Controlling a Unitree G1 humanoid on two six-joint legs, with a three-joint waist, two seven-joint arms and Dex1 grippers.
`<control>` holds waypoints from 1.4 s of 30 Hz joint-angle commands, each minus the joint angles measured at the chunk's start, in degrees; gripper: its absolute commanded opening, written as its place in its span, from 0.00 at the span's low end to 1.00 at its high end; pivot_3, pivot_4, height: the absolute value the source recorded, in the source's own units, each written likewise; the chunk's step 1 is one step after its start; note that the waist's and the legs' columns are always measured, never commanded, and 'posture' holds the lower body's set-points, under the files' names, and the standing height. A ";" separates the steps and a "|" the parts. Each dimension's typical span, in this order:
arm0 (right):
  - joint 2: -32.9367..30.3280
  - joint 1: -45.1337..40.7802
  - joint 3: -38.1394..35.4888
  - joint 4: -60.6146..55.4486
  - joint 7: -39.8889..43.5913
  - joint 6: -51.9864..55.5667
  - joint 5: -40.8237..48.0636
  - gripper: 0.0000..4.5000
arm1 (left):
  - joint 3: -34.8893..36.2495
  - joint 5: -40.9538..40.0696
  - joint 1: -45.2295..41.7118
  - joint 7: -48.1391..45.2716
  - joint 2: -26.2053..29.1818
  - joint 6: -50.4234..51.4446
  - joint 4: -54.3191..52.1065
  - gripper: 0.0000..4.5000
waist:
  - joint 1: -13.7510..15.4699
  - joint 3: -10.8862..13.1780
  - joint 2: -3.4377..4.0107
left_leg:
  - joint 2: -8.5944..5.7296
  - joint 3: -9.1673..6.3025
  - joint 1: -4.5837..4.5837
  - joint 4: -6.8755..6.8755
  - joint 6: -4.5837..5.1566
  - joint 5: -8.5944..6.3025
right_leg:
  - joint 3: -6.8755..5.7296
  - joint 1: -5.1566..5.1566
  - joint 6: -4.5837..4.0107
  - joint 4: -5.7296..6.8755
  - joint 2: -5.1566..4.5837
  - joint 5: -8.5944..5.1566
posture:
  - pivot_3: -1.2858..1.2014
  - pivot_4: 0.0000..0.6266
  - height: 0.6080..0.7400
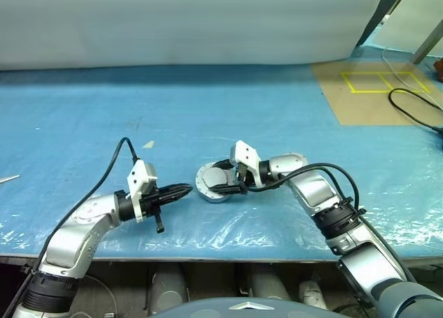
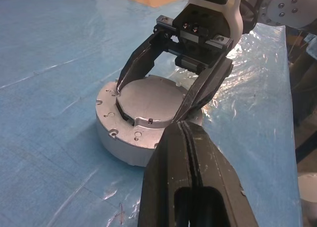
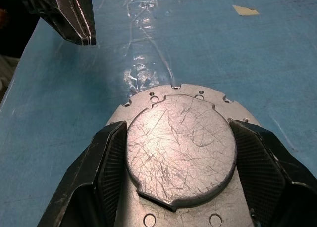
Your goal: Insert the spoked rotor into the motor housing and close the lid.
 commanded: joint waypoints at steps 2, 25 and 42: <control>-0.98 2.80 2.46 2.50 -1.29 2.76 -3.23 0.65 | -0.29 -0.22 -0.63 -0.09 -0.32 -0.34 -0.81 0.00 | 0.01 -0.09 -0.01 | 0.00 0.00 0.00 -0.07 0.00 0.00 | 0.00 0.03 0.01 -0.05 0.00 -0.01 | 0.52 0.24 1.00; -0.68 3.55 0.26 -0.59 -1.40 5.96 -1.63 0.65 | -8.96 10.98 -11.08 0.35 -8.16 -7.51 16.03 0.00 | 0.35 -0.25 0.03 | -0.05 0.03 0.01 -0.28 0.00 0.00 | 0.00 0.04 -0.17 -0.35 -0.06 0.09 | 0.52 0.24 1.00; -1.60 2.43 -4.19 -7.10 -0.21 10.27 3.68 1.00 | -10.03 13.69 -12.07 -1.74 -7.31 -9.93 19.20 0.00 | 0.78 -0.25 0.07 | -0.08 0.03 -0.11 -0.43 0.01 0.00 | 0.00 -0.06 0.15 -0.45 -0.31 -0.12 | 0.52 0.24 1.00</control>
